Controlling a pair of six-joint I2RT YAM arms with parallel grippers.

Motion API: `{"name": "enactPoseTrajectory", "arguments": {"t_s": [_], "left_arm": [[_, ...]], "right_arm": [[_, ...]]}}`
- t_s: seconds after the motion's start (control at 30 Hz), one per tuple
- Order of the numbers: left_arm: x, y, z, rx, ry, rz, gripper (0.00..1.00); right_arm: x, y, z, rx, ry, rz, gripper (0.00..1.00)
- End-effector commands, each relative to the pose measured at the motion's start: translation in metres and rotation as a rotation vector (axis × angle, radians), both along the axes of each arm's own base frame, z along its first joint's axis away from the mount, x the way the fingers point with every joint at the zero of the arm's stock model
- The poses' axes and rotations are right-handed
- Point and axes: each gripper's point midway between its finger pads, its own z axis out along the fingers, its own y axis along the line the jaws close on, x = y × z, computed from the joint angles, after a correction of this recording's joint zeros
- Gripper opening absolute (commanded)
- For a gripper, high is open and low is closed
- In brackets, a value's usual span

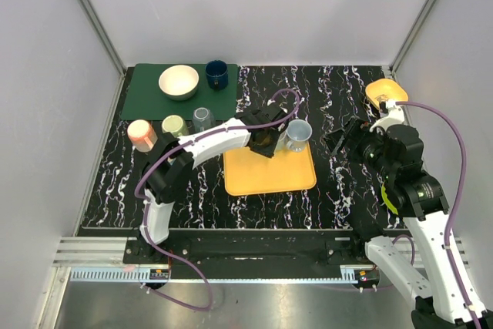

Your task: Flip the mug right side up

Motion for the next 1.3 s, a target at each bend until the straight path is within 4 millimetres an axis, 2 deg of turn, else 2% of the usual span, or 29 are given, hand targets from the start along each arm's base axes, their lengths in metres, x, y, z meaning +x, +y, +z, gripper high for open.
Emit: {"name": "enactPoseTrajectory", "arguments": {"t_s": [0.0,0.07,0.2,0.33,0.63,0.7,0.8,0.83,0.9,1.0,1.27], "left_arm": [[0.013,-0.008,0.012,-0.036,-0.035,0.008,0.39],[0.011,-0.005,0.013,-0.031,-0.037,0.009,0.48],[0.009,0.0,0.015,-0.023,-0.045,0.011,0.55],[0.009,0.005,0.017,-0.016,-0.056,0.011,0.56],[0.015,-0.005,0.023,-0.062,-0.08,0.017,0.52],[0.018,-0.007,0.025,-0.071,-0.089,0.025,0.5],[0.021,-0.009,0.023,-0.069,-0.096,0.028,0.29],[0.021,-0.01,0.024,-0.07,-0.095,0.026,0.16],[0.021,-0.009,0.022,-0.067,-0.095,0.027,0.07],[0.02,-0.006,0.023,-0.061,-0.098,0.029,0.01],[0.015,0.007,0.032,-0.025,-0.114,0.025,0.0]], "right_arm": [[0.006,-0.001,0.004,-0.021,-0.036,-0.005,0.89],[0.007,-0.001,0.005,-0.019,-0.039,-0.01,0.89],[0.008,0.0,0.004,-0.018,-0.035,-0.008,0.89],[0.008,0.001,0.002,-0.015,-0.03,-0.004,0.89],[0.008,0.003,-0.003,-0.002,-0.02,0.002,0.89],[0.008,0.003,-0.004,-0.001,-0.018,0.0,0.89],[0.008,0.003,-0.004,-0.003,-0.017,0.002,0.89],[0.008,0.003,-0.004,-0.003,-0.019,0.0,0.89],[0.008,0.002,-0.004,-0.008,-0.019,-0.004,0.89],[0.008,0.001,-0.005,-0.012,-0.017,-0.008,0.89],[0.01,0.002,-0.007,-0.011,-0.013,-0.007,0.89]]}}
